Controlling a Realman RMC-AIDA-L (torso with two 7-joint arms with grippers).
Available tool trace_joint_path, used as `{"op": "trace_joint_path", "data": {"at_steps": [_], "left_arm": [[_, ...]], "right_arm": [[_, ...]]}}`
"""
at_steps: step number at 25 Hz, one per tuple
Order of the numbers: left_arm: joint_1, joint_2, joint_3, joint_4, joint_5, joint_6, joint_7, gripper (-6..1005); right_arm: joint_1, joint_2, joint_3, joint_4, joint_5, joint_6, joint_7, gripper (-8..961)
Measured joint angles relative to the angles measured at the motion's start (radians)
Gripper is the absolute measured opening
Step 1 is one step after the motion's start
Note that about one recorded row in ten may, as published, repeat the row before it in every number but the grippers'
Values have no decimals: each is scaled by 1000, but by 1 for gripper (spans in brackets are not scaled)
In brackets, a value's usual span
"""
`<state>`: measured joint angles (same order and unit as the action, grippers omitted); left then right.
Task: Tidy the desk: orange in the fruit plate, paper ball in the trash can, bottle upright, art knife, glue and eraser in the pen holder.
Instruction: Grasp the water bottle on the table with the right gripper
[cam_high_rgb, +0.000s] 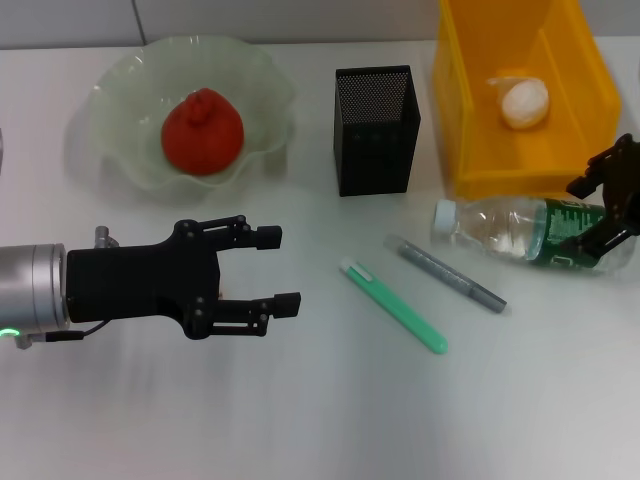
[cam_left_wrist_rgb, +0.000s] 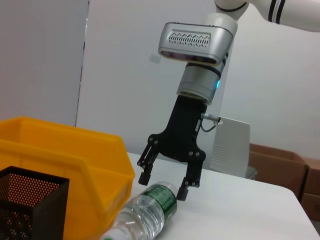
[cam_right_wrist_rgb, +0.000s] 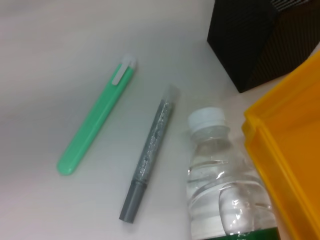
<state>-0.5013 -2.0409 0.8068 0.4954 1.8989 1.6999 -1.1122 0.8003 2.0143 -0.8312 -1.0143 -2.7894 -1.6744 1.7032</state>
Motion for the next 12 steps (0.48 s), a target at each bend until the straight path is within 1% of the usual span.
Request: {"op": "trace_joint_path", "data": {"at_steps": [1, 2, 5, 6, 9, 12], "left_arm": [[0, -1, 0, 1, 0, 1, -2, 812], [1, -1, 0, 3, 0, 2, -3, 812], [3, -1, 0, 4, 0, 4, -3, 812], [4, -1, 0, 4, 0, 5, -3, 812], [9, 0, -5, 3, 0, 11, -3, 812], [11, 3, -8, 0, 0, 14, -3, 812]], "right_arm": [[-3, 6, -24, 2, -1, 17, -2, 818], [-3, 6, -24, 2, -1, 17, -2, 818], [-17, 13, -73, 3, -2, 62, 0, 818], [-22, 19, -101, 3, -3, 82, 3, 818], [-23, 24, -112, 3, -8, 95, 4, 818], [-21, 41, -117, 4, -35, 115, 7, 818]]}}
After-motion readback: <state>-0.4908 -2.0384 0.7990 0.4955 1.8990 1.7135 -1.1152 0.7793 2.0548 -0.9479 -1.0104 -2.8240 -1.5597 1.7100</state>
